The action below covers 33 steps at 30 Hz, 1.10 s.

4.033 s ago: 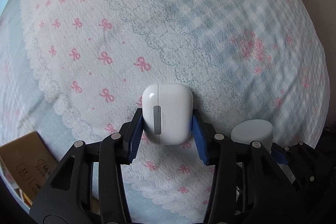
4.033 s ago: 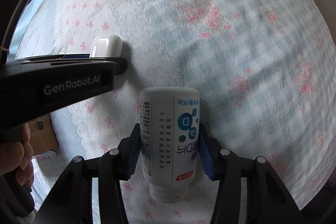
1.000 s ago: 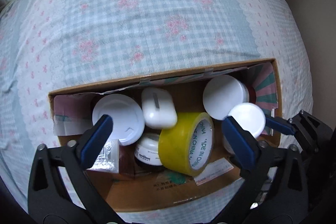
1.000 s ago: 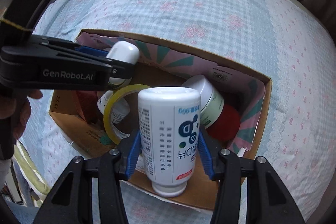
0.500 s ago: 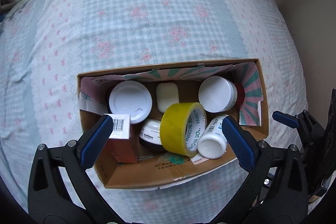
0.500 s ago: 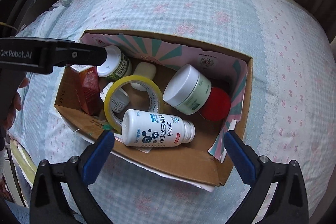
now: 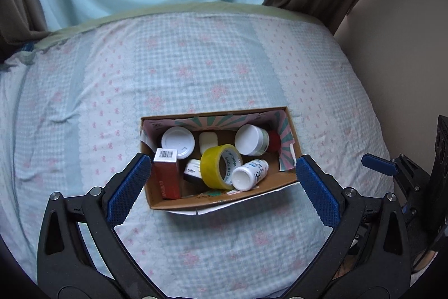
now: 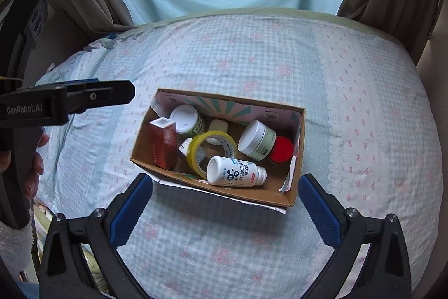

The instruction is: Organize rigid objects

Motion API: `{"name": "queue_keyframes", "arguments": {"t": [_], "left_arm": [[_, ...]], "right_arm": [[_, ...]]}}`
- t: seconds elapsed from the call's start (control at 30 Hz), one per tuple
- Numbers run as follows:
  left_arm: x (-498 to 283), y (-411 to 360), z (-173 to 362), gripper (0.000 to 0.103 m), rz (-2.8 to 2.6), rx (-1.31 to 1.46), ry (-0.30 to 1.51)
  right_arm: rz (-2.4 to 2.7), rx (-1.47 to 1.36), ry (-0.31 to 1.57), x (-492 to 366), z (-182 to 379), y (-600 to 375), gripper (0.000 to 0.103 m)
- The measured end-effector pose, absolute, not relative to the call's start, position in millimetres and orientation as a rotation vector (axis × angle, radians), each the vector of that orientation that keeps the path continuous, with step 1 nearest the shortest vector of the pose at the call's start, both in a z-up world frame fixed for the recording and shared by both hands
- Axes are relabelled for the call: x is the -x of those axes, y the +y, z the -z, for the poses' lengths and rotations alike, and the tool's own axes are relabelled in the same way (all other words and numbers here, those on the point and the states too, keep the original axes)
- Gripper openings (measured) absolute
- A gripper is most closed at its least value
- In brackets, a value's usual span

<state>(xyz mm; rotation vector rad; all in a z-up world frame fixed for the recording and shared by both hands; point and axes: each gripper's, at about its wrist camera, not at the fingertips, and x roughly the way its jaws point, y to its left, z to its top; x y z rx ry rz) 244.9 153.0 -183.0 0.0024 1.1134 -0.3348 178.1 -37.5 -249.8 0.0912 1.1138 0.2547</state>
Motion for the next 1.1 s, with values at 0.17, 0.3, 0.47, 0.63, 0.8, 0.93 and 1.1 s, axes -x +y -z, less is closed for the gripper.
{"name": "queue_keyframes", "arguments": {"t": [0.17,0.3,0.47,0.63,0.8,0.93,1.1], "left_arm": [[-192,151,101,0.103,0.284,-0.023,0.944],[-143,148,45,0.103,0.242,-0.005,0.819],[-84,137,3,0.103,0.177,0.014,0.69],[-45,125,-20,0.103,0.165,0.038,0.617],[-15,109,-30,0.103,0.16,0.029,0.556],[1,97,-29,0.103,0.137,0.002,0.523],[6,90,-29,0.103,0.134,0.02,0.527]], "right_arm": [[-0.216,-0.124,0.987,-147,168,-53,0.103],[-0.164,-0.126,0.884,-119,104,-69,0.103],[-0.104,-0.111,0.775,-83,48,-88,0.103],[-0.042,-0.062,0.687,-48,18,-102,0.103],[-0.001,-0.044,0.631,-22,8,-116,0.103],[-0.001,-0.038,0.605,-7,10,-123,0.103],[0.008,-0.048,0.593,0,11,-132,0.103]]}}
